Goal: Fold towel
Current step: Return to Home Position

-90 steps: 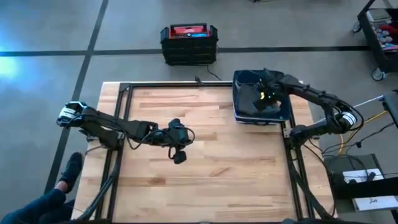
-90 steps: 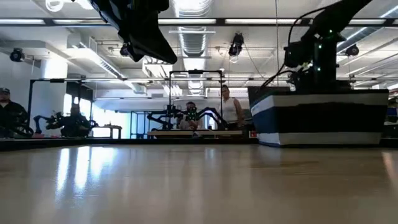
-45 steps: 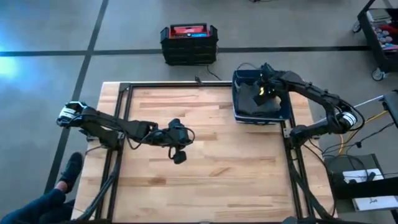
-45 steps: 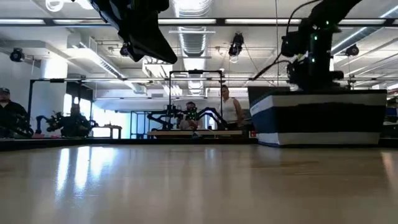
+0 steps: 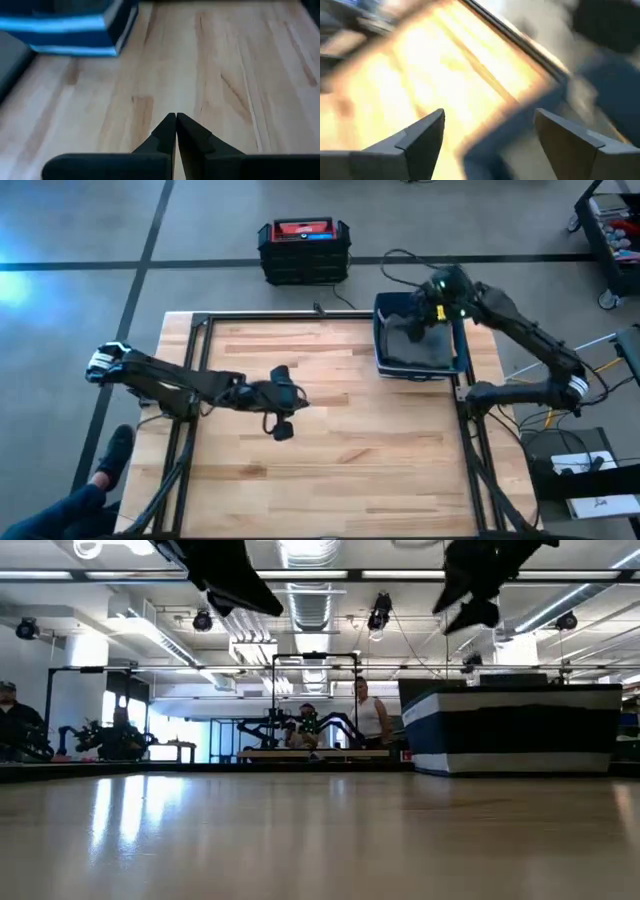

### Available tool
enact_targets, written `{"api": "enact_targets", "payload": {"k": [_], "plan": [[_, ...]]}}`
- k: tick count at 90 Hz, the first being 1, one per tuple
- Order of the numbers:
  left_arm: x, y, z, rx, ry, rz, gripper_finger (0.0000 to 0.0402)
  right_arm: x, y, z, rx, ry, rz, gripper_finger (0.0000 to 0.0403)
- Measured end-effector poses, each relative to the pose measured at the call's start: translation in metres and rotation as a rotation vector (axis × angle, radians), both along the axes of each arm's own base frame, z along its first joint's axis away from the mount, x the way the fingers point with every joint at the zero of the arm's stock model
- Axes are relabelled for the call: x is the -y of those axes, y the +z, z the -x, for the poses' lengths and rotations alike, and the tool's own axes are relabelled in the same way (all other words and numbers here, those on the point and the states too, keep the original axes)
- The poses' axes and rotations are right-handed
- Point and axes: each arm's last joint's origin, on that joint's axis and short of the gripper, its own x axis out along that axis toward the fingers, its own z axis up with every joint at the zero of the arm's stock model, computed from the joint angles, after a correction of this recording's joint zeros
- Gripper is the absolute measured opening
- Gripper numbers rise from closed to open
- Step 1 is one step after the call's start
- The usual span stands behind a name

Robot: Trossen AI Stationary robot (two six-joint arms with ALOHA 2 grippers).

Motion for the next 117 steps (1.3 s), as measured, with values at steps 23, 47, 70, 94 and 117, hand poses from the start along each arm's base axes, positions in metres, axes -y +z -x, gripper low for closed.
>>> {"api": "enact_targets", "payload": {"k": [23, 47, 70, 94, 117], "plan": [[-0.029, -0.003, 0.052, 0.142, 0.03, 0.077, 0.0, -0.058, -0.053, 0.01, 0.191, 0.166, 0.082, 0.0148], [-0.043, -0.019, 0.094, 0.256, 0.11, 0.122, 0.0, -0.087, -0.095, 0.046, 0.226, 0.173, 0.024, 0.0013], [-0.043, -0.028, 0.11, 0.336, 0.11, 0.143, 0.0, -0.112, -0.12, 0.088, 0.427, 0.099, 0.115, 0.0003], [-0.045, -0.037, 0.108, 0.311, 0.176, 0.151, 0.0, -0.116, -0.152, 0.091, 0.542, 0.087, 0.192, 0.0], [-0.045, -0.045, 0.102, 0.286, 0.205, 0.172, 0.0, -0.115, -0.163, 0.086, 0.582, 0.118, 0.276, 0.0]]}}
